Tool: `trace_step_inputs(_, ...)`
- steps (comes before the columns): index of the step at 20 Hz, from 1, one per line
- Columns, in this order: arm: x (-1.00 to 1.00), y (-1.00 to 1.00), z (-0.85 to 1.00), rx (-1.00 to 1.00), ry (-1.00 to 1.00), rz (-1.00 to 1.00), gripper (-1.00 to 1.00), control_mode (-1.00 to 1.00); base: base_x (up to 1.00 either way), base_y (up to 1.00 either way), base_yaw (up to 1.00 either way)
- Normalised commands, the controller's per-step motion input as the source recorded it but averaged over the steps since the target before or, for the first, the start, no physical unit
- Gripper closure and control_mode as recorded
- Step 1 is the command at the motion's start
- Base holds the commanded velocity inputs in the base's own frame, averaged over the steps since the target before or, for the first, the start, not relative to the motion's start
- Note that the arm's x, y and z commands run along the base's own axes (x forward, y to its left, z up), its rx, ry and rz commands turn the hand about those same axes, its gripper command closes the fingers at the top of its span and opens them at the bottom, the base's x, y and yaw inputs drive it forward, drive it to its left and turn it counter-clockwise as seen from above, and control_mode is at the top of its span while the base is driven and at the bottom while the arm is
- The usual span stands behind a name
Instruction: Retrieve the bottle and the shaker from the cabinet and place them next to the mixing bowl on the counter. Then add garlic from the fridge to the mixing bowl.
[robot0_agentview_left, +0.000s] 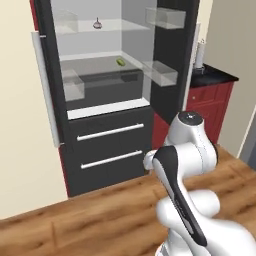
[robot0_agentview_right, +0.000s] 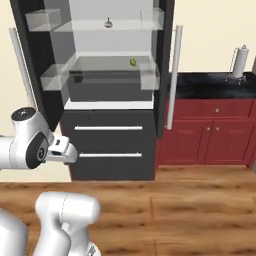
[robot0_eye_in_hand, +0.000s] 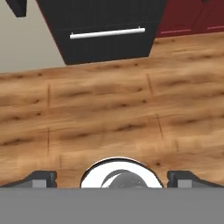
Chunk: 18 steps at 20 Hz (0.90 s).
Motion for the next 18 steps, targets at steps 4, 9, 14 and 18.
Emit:
trace_step_inputs(4,0.00,0.00,0.00,0.00,0.00,0.00,-1.00,1.00,0.96,-0.24,0.17)
trace_step_inputs(9,0.00,0.00,0.00,0.00,0.00,0.00,-1.00,1.00,0.65,-0.47,0.13)
trace_step_inputs(14,0.00,0.00,0.00,0.00,0.00,0.00,-1.00,1.00,0.82,-0.15,0.09)
trace_step_inputs(18,0.00,0.00,0.00,0.00,0.00,0.00,-1.00,1.00,0.87,0.02,0.00)
